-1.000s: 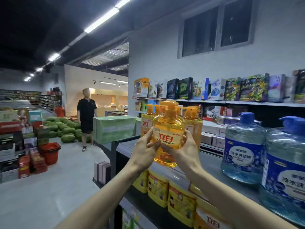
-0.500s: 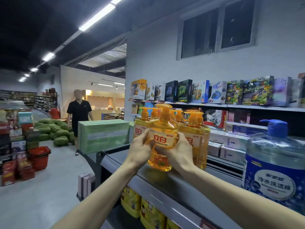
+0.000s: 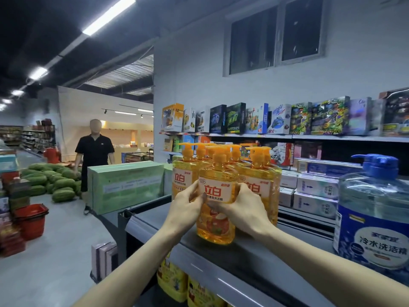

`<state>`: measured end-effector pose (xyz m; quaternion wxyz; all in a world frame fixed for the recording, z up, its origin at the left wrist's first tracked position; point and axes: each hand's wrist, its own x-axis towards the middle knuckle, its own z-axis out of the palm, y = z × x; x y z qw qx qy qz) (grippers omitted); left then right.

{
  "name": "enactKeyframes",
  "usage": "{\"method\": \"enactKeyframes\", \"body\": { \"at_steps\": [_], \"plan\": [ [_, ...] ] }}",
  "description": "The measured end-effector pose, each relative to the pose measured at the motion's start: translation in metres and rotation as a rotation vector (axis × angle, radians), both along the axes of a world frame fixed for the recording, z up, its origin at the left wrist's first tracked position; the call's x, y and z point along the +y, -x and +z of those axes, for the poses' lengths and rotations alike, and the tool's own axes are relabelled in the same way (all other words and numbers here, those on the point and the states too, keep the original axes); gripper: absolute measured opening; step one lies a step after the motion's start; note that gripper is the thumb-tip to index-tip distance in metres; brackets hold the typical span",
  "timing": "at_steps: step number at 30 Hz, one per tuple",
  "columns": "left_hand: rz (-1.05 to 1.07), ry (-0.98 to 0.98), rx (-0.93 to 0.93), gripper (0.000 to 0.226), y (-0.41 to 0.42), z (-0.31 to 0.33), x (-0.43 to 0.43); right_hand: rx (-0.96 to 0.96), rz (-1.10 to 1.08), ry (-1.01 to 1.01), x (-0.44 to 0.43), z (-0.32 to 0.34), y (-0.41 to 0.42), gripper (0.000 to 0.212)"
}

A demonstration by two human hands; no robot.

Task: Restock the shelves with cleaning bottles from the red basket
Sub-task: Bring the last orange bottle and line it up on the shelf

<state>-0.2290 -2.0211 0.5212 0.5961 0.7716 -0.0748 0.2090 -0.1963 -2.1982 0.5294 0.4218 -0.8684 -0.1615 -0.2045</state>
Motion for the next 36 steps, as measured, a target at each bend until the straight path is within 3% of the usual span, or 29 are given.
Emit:
{"method": "enactKeyframes", "body": {
  "at_steps": [7,17,21,36],
  "plan": [
    [-0.041,-0.187,0.074,0.071,0.031,-0.029,0.015,0.027,0.004,0.171,-0.018,-0.017,0.007,0.065],
    [-0.032,-0.322,0.041,0.062,0.030,-0.025,0.020,0.032,-0.055,0.120,-0.004,-0.023,0.013,0.035],
    [-0.020,-0.372,0.036,0.059,0.020,-0.023,0.023,0.036,-0.092,0.098,0.007,-0.024,0.000,0.044],
    [0.005,-0.486,-0.017,0.060,0.007,-0.042,0.032,0.059,-0.098,0.082,0.024,-0.029,-0.025,0.033]
  ]
}}
